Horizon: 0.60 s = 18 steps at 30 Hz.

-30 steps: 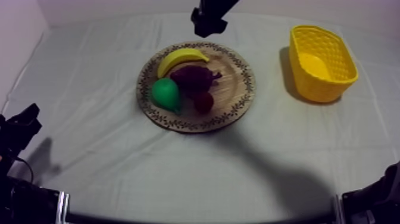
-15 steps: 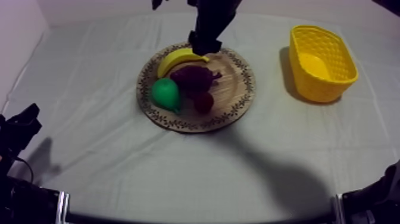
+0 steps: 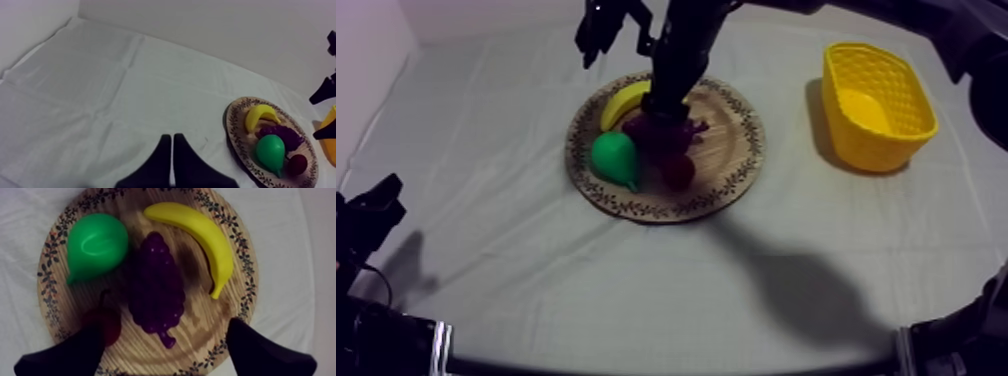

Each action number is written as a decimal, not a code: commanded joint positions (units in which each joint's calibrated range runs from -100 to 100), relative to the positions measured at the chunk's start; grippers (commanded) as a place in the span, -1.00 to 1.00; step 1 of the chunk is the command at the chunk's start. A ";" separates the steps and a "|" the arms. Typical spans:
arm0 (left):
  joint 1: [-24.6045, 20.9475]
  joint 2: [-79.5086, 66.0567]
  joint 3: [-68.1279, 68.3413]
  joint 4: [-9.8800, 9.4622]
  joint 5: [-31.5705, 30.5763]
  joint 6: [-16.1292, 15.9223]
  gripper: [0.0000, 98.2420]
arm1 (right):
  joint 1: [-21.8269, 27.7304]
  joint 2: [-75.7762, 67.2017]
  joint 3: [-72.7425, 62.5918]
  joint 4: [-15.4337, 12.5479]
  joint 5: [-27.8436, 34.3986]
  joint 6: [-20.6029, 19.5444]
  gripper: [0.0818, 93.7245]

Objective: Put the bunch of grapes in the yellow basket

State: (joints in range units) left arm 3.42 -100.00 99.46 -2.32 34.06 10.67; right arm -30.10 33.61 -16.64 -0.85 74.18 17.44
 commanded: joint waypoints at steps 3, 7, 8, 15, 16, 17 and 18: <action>0.02 0.00 -0.02 0.00 -0.02 0.00 -1.00 | 0.05 4.49 -2.83 0.16 0.21 -0.59 0.72; 0.02 0.00 -0.02 0.00 -0.02 0.00 -1.00 | 0.07 8.24 -5.05 0.70 -0.31 -1.18 0.72; 0.02 0.00 -0.02 0.00 -0.02 0.00 -1.00 | 0.10 9.03 -5.56 0.77 -0.36 -1.28 0.72; 0.02 0.00 -0.02 0.00 -0.02 0.00 -1.00 | 0.47 13.03 -7.98 0.88 -0.30 -1.52 0.71; 0.02 0.00 -0.02 0.00 -0.02 0.00 -1.00 | 0.49 13.45 -8.18 0.91 -0.35 -1.54 0.71; 0.02 0.00 -0.02 0.00 -0.02 0.00 -1.00 | 0.51 13.92 -8.42 0.93 -0.39 -1.57 0.70; 0.02 0.00 -0.02 0.00 -0.02 0.00 -1.00 | 0.52 14.41 -8.69 0.99 -0.39 -1.68 0.70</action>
State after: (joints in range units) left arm 3.42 -100.00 99.46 -2.32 34.06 10.67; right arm -29.57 47.68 -25.18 0.00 73.73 15.84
